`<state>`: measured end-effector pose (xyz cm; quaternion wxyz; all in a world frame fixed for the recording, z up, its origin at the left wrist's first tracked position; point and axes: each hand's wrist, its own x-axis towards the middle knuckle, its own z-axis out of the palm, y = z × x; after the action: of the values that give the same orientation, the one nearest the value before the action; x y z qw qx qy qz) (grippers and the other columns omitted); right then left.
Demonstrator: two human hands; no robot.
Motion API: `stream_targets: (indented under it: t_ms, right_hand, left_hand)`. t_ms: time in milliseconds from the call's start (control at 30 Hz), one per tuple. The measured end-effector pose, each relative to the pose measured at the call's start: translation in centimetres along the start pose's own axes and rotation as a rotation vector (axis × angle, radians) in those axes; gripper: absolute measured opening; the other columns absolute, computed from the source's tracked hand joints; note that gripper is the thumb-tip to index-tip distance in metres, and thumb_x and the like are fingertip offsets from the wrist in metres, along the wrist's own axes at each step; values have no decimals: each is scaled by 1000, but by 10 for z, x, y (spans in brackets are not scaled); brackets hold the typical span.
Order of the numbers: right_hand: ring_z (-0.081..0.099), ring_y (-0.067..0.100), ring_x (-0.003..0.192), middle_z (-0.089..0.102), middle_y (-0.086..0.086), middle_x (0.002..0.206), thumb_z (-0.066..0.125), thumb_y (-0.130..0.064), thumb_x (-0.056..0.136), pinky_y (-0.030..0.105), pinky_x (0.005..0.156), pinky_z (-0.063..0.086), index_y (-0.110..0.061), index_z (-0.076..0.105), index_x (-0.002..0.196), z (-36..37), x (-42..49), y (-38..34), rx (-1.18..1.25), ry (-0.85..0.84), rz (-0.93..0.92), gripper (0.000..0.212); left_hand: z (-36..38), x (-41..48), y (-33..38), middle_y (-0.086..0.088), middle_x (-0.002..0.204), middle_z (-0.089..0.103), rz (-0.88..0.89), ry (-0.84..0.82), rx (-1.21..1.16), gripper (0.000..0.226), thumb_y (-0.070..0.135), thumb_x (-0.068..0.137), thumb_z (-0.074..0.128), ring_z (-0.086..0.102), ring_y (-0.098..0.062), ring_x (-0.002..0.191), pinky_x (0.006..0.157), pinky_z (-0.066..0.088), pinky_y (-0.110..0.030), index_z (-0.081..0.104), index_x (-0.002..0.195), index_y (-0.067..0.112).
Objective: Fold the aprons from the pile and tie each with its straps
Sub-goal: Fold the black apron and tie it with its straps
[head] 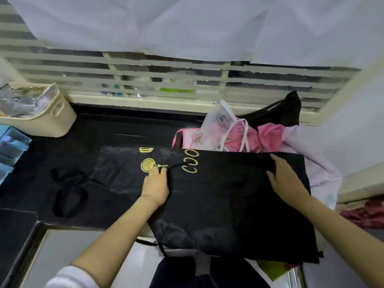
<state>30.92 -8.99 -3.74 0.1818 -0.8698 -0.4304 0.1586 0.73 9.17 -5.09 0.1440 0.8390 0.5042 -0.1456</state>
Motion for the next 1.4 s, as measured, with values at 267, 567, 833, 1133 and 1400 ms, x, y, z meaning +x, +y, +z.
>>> stream_targets:
  t_ms: [267,567,833,1133,1400]
  right_hand:
    - [40,40,124,38,28,137,53,-11,93,44,105,32,12,28,136,-33,2,69,170,96,275,55]
    - [63,18,92,68,5,100,50,-29,96,31,82,50,-10,62,107,-27,-26,78,706,-197,388,25]
    - [59,21,106,64,6,111,62,-13,90,23,81,42,-5,60,119,-36,-46,91,646,-402,241,30]
    - [50,31,113,50,18,125,60,-10,90,29,89,38,2,43,124,-60,25,105,399,62,136,40]
    - [46,34,109,45,20,115,61,-7,88,35,88,38,6,47,115,-28,-46,136,277,57,171,33]
  left_hand:
    - [39,-40,146,-4,148,26,352,81,-133,47,25,96,42,26,-24,133,105,26,-38,32,142,22]
    - [77,-53,196,-2,159,4,222,-94,-100,50,23,102,31,2,-23,146,119,4,-38,15,150,20]
    - [73,-48,199,0,159,4,183,-125,-165,52,19,102,33,2,-19,147,118,2,-35,16,151,18]
    - [61,-57,246,-7,158,7,219,124,-180,52,19,99,36,7,-24,145,118,10,-36,19,149,21]
    - [88,-60,252,-3,159,-5,213,-106,-121,57,28,102,34,-4,-24,146,119,3,-45,6,151,28]
